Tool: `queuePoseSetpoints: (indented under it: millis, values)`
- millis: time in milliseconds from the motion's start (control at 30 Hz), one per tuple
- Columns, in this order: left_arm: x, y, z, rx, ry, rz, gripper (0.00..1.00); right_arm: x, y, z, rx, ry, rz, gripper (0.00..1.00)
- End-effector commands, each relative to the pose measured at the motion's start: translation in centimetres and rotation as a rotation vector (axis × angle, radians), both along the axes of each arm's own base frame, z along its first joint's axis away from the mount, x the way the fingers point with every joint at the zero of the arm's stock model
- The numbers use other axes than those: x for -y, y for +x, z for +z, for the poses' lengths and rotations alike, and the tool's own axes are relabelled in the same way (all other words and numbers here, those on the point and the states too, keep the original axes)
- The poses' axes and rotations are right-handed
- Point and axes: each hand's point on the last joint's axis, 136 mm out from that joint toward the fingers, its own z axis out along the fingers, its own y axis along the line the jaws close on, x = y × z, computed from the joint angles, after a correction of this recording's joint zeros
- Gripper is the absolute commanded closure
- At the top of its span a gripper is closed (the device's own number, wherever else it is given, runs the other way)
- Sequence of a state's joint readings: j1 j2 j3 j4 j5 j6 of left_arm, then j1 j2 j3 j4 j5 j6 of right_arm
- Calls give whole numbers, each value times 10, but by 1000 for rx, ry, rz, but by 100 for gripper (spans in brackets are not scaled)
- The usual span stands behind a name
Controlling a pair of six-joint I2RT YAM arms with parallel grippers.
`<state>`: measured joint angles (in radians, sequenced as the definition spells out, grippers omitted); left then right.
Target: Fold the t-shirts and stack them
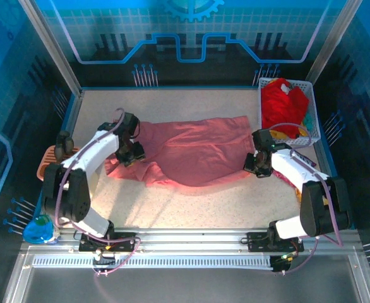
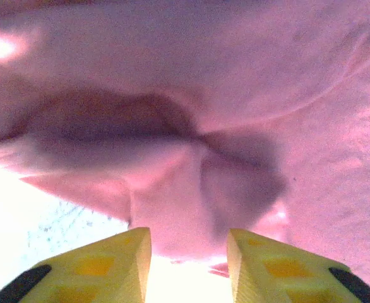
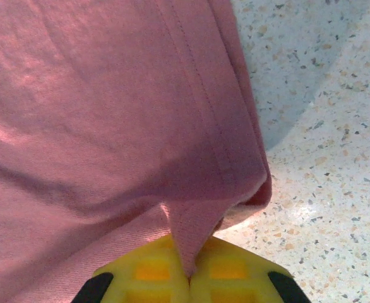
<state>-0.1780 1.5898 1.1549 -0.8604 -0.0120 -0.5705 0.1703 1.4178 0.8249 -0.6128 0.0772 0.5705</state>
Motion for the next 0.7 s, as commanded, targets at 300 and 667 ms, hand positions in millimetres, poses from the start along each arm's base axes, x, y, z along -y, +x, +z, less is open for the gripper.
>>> queuePoseSetpoints:
  millis: [300, 667]
  values:
    - [2, -43, 16, 67, -35, -29, 64, -3, -2, -5, -20, 39, 26, 100]
    - [15, -57, -43, 114, -46, 13, 67, -6, -3, -12, -36, 56, 38, 100]
